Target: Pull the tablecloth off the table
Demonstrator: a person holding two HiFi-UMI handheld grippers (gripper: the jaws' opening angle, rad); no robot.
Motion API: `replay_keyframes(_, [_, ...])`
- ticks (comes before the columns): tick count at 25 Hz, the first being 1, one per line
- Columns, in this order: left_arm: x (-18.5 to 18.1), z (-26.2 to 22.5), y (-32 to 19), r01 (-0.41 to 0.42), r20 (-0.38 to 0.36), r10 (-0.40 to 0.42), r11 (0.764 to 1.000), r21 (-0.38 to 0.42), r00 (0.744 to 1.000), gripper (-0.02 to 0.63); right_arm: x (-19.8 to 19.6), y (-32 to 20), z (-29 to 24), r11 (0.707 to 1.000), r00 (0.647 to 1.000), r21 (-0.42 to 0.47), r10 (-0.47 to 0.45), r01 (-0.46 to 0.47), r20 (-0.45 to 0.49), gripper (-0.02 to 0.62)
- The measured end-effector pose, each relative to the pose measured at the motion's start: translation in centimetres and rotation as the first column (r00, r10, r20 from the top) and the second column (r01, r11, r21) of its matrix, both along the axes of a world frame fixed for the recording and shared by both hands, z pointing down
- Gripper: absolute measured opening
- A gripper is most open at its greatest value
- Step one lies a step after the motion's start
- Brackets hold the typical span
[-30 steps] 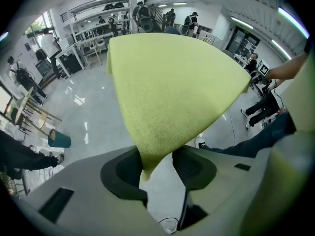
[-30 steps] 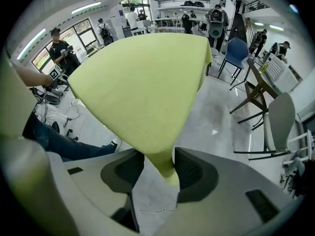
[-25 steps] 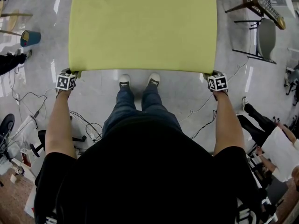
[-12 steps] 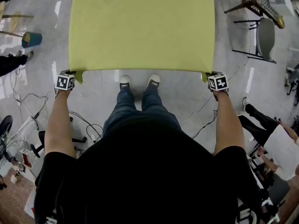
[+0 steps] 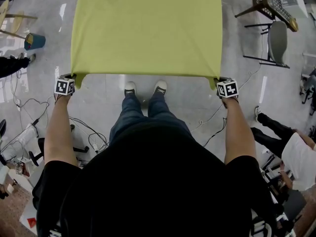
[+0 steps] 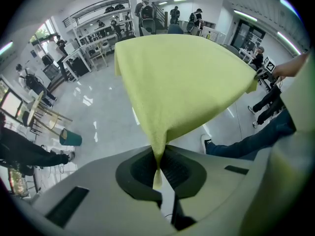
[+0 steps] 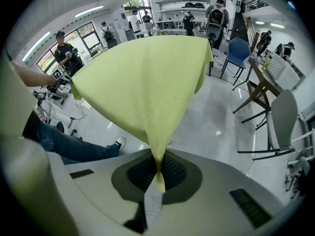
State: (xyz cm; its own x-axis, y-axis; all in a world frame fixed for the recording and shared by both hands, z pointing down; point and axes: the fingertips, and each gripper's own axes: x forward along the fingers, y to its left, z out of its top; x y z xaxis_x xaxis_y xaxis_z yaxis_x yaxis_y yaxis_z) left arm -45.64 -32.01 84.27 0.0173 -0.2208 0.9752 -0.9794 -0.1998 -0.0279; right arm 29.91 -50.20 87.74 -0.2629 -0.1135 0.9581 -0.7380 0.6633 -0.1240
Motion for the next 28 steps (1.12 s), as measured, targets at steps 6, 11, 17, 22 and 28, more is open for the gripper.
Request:
replay_keyframes(6, [0.2, -1.9, 1.8, -0.009, 0.033, 0.008, 1.000, 0.023, 0.999, 0.025, 0.4, 2.3, -0.3, 1.000, 1.000, -0.009, -0.003, 0.003, 0.020, 0.020])
replay_keyframes(11, [-0.4, -2.6, 4.3, -0.018, 0.011, 0.018, 0.999, 0.039, 1.000, 0.025, 0.0, 4.9, -1.8, 1.000, 1.000, 0.005, 0.024, -0.024, 0.008, 0.020])
replay_keyframes(17, [-0.7, -3.5, 6.7, -0.050, -0.004, 0.050, 0.997, 0.061, 0.999, 0.025, -0.2, 7.7, -4.2, 0.995, 0.997, 0.070, 0.069, -0.066, -0.042, 0.020])
replay_keyframes(22, [-1.3, -4.0, 10.0, -0.091, -0.016, 0.092, 0.993, 0.069, 0.996, 0.025, -0.6, 11.5, -4.8, 0.990, 0.992, 0.096, 0.110, -0.104, -0.057, 0.020])
replay_keyframes(28, [-1.8, -4.9, 14.2, -0.116, -0.020, 0.118, 0.989, 0.089, 0.993, 0.025, -0.8, 16.3, -5.8, 0.982, 0.987, 0.123, 0.148, -0.140, -0.059, 0.020])
